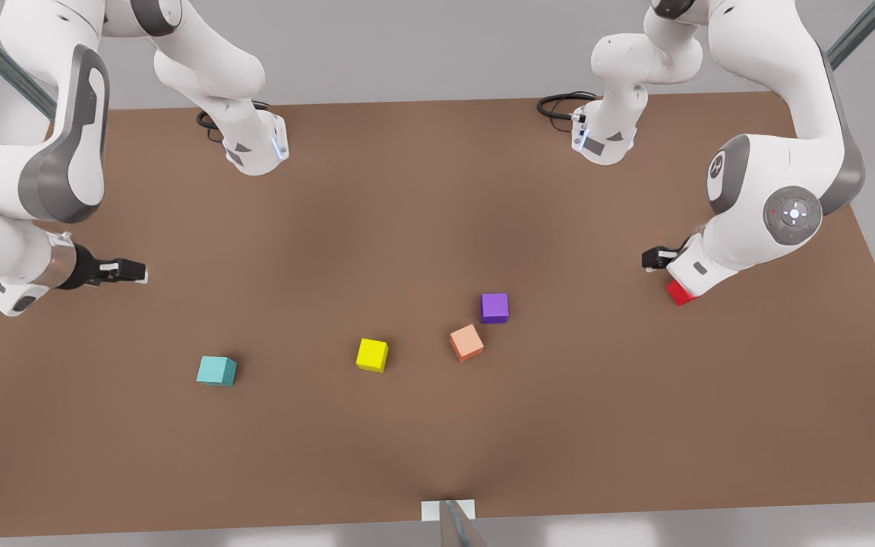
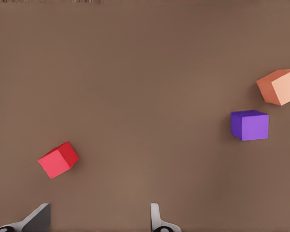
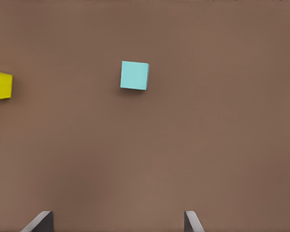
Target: Pick up red wooden cube and pass to hand red wooden cube and place in blue wooden cube
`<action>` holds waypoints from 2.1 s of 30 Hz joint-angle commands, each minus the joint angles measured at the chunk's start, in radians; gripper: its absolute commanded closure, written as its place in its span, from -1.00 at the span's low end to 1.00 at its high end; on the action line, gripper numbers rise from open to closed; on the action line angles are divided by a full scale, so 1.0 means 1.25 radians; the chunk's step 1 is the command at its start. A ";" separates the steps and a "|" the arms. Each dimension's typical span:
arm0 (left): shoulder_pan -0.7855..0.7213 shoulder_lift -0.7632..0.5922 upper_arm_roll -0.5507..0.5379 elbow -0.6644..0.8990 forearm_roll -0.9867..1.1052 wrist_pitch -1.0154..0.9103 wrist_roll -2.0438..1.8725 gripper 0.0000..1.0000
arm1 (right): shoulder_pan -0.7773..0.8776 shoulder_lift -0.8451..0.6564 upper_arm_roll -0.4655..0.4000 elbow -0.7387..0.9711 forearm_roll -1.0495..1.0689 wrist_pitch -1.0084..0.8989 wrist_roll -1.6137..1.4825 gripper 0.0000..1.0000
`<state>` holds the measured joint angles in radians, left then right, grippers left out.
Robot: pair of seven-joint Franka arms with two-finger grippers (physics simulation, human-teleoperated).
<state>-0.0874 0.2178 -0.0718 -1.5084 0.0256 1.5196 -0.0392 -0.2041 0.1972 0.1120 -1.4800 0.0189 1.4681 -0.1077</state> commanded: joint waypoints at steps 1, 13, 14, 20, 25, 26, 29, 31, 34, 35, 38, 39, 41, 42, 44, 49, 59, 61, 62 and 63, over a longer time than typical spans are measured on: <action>0.000 0.000 0.000 0.000 0.000 0.004 0.019 -1.00 | 0.000 -0.001 0.001 0.001 -0.003 0.007 0.002 -1.00; 0.072 0.131 0.221 -0.152 -0.040 0.301 0.012 -1.00 | -0.001 0.029 0.000 0.026 0.000 0.002 -0.010 -1.00; 0.074 0.113 0.230 -0.213 -0.040 0.356 0.010 -1.00 | 0.000 0.029 0.000 0.026 0.000 0.002 -0.010 -1.00; 0.076 0.106 0.255 -0.362 -0.056 0.475 -0.057 -1.00 | -0.002 -0.002 0.000 0.030 -0.002 0.000 -0.030 -1.00; 0.080 0.109 0.255 -0.418 -0.079 0.526 -0.056 -1.00 | -0.001 -0.036 0.000 0.019 -0.005 0.001 -0.043 -1.00; 0.085 0.110 0.255 -0.418 -0.078 0.527 -0.053 -1.00 | 0.001 -0.035 0.006 0.022 -0.041 0.011 -0.043 -1.00; 0.096 0.110 0.255 -0.434 -0.074 0.526 -0.050 -1.00 | 0.001 -0.034 0.007 0.019 -0.040 0.011 -0.043 -1.00; 0.096 0.117 0.255 -0.436 -0.074 0.526 -0.050 -1.00 | 0.001 -0.031 0.006 0.019 -0.040 0.010 -0.043 -1.00; 0.094 0.134 0.254 -0.455 -0.076 0.534 -0.050 -1.00 | 0.001 -0.030 0.006 0.019 -0.041 0.010 -0.044 -1.00; 0.093 0.139 0.255 -0.455 -0.076 0.547 -0.051 -1.00 | 0.001 -0.030 0.006 0.019 -0.042 0.010 -0.045 -1.00; 0.092 0.144 0.254 -0.471 -0.077 0.548 -0.051 -1.00 | 0.001 -0.030 0.006 0.018 -0.041 0.010 -0.046 -1.00; 0.091 0.145 0.254 -0.471 -0.077 0.547 -0.051 -1.00 | 0.001 -0.030 0.006 0.018 -0.041 0.009 -0.046 -1.00; 0.091 0.146 0.253 -0.477 -0.079 0.547 -0.052 -1.00 | 0.001 -0.030 0.006 0.018 -0.041 0.009 -0.046 -1.00; 0.091 0.146 0.253 -0.478 -0.081 0.547 -0.052 -1.00 | 0.001 -0.029 0.006 0.018 -0.041 0.009 -0.046 -1.00; 0.091 0.158 0.253 -0.477 -0.082 0.551 -0.052 -1.00 | 0.001 -0.028 0.006 0.018 -0.041 0.009 -0.046 -1.00; 0.090 0.194 0.253 -0.477 -0.082 0.586 -0.052 -1.00 | 0.003 -0.026 0.006 0.017 -0.041 0.009 -0.046 -1.00; 0.088 0.216 0.248 -0.473 -0.082 0.607 -0.052 -0.45 | 0.003 -0.031 0.006 0.006 -0.041 0.009 -0.048 -1.00; 0.088 0.216 0.244 -0.472 -0.082 0.607 -0.052 -0.33 | 0.003 -0.030 0.006 0.006 -0.042 0.009 -0.048 -1.00; 0.087 0.211 0.237 -0.459 -0.111 0.604 -0.057 -0.33 | 0.003 -0.029 0.006 0.006 -0.042 0.007 -0.048 -1.00; 0.088 0.199 0.223 -0.423 -0.201 0.581 -0.056 -0.33 | 0.004 -0.029 0.007 0.006 -0.042 0.009 -0.048 -1.00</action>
<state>0.0228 0.4765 0.2116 -2.0427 -0.1308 2.2592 -0.1040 -0.2008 0.1619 0.1201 -1.4730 -0.0338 1.4791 -0.1615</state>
